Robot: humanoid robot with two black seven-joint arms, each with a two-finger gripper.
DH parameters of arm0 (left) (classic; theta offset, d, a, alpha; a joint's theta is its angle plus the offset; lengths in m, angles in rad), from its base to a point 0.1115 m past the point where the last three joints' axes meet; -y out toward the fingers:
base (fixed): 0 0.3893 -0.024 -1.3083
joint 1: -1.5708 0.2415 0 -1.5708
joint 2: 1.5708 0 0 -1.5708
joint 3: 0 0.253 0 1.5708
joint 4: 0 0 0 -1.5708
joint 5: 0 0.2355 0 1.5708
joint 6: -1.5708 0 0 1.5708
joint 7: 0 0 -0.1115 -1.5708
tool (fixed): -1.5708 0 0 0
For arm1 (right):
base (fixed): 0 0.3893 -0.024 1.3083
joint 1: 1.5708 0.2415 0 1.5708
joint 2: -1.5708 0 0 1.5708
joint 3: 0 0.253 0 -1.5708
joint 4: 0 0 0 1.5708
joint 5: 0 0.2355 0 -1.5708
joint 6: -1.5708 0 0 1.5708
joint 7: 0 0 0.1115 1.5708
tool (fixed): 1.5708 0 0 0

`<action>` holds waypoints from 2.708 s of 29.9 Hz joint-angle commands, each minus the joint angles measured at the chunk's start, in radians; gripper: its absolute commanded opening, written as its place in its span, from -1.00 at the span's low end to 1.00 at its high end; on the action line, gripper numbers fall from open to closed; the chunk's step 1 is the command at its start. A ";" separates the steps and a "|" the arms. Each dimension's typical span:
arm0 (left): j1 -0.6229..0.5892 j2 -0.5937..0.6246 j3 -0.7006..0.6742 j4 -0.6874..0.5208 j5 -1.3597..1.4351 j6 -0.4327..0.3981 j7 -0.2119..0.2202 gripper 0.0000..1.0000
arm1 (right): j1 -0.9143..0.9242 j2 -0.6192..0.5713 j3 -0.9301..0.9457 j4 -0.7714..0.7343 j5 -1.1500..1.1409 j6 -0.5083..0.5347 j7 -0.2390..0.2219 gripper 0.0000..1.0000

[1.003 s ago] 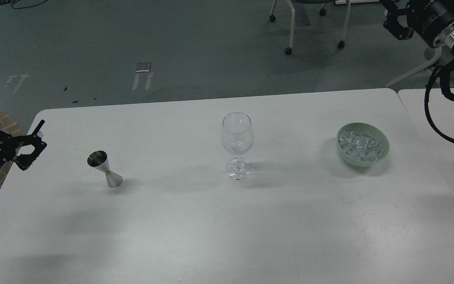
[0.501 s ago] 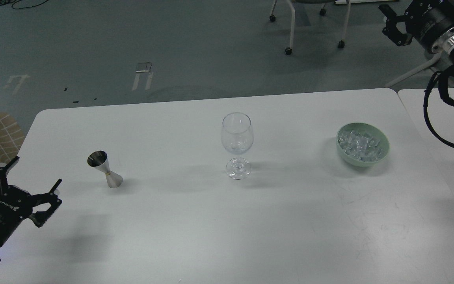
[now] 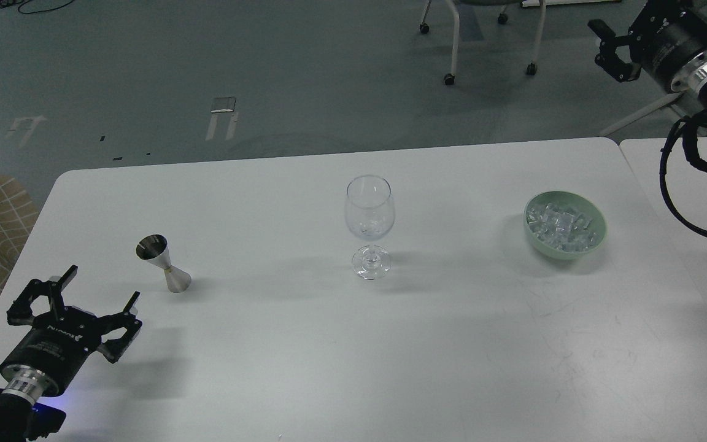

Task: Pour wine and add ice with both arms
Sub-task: 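Move the open left gripper toward the silver jigger cup, then close the left gripper around the silver jigger cup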

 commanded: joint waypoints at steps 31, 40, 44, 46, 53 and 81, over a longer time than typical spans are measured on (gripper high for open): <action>-0.133 -0.231 -0.009 0.146 -0.075 0.118 0.110 0.98 | -0.013 -0.002 0.000 -0.005 0.000 0.000 -0.008 1.00; -0.191 -0.278 -0.002 0.203 -0.102 0.153 0.128 0.83 | -0.016 -0.002 0.000 -0.005 0.000 0.000 -0.007 1.00; -0.199 -0.280 0.000 0.207 -0.102 0.177 0.128 0.65 | -0.016 -0.003 0.000 -0.005 -0.012 0.000 -0.007 1.00; -0.211 -0.289 0.001 0.224 -0.102 0.177 0.130 0.47 | -0.016 -0.003 0.000 -0.005 -0.014 0.000 -0.007 1.00; -0.231 -0.303 0.005 0.250 -0.102 0.177 0.130 0.27 | -0.016 -0.003 0.000 -0.005 -0.014 0.000 -0.007 1.00; -0.253 -0.341 0.003 0.293 -0.101 0.167 0.173 -0.18 | -0.016 0.001 0.000 -0.002 -0.014 0.000 -0.007 1.00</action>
